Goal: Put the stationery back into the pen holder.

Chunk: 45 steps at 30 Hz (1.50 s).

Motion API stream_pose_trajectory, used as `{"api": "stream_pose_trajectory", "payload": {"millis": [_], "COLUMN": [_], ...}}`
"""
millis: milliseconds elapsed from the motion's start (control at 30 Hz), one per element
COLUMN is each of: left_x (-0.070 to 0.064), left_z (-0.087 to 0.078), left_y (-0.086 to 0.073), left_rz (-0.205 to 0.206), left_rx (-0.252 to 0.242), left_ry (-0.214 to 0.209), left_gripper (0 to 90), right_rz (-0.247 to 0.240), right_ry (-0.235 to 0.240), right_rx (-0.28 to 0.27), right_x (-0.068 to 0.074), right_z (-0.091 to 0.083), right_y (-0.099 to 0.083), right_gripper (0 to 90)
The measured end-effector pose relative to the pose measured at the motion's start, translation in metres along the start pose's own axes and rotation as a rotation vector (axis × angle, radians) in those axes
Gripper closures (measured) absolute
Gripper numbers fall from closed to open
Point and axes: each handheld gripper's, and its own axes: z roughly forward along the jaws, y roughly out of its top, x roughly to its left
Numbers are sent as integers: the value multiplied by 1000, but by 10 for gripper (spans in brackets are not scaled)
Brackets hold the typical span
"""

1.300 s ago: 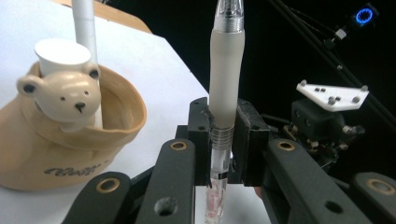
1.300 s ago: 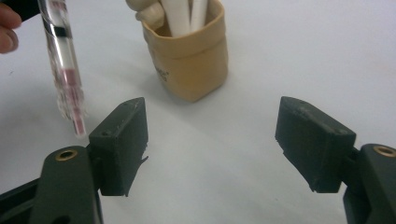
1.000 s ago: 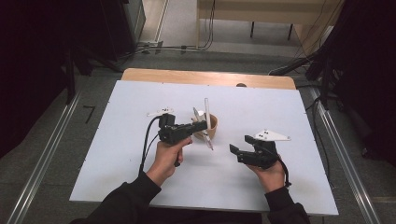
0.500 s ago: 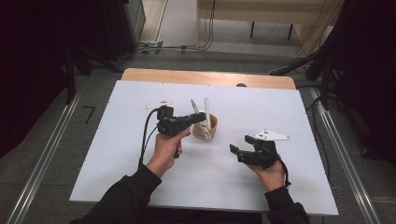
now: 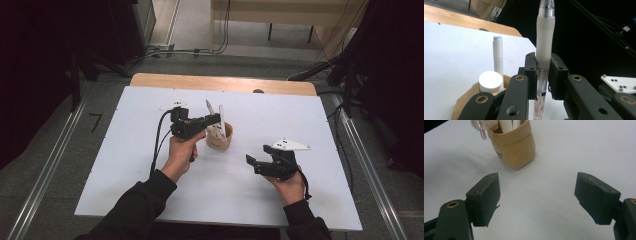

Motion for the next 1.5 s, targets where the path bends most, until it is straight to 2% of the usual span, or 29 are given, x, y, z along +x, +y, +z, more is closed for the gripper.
{"api": "stream_pose_trajectory", "payload": {"millis": [133, 300, 667, 1133, 1267, 1433, 1500], "left_x": [0, 1, 3, 2, 1, 0, 0], "left_z": [1, 4, 8, 15, 18, 22, 23], "left_y": [3, 5, 7, 2, 0, -4, -5], "left_rz": [12, 30, 31, 135, 147, 181, 182], "left_rx": [-24, -27, -43, -25, -15, 1, 2], "left_ry": [0, 11, 29, 98, 104, 131, 137], "left_gripper": [795, 795, 795, 795, 794, 793, 792], "right_rz": [0, 3, 4, 12, 12, 13, 13], "right_ry": [2, 2, 4, 8, 8, 7, 8], "right_rx": [3, 7, 5, 1, -1, -2, -2], "right_x": [0, 0, -1, -2, -2, -2, -2], "right_z": [1, 2, 2, 2, 2, 1, 1], "right_y": [0, -1, -1, -1, -1, -1, -1], "right_gripper": [190, 190, 190, 191, 191, 192, 192]}}
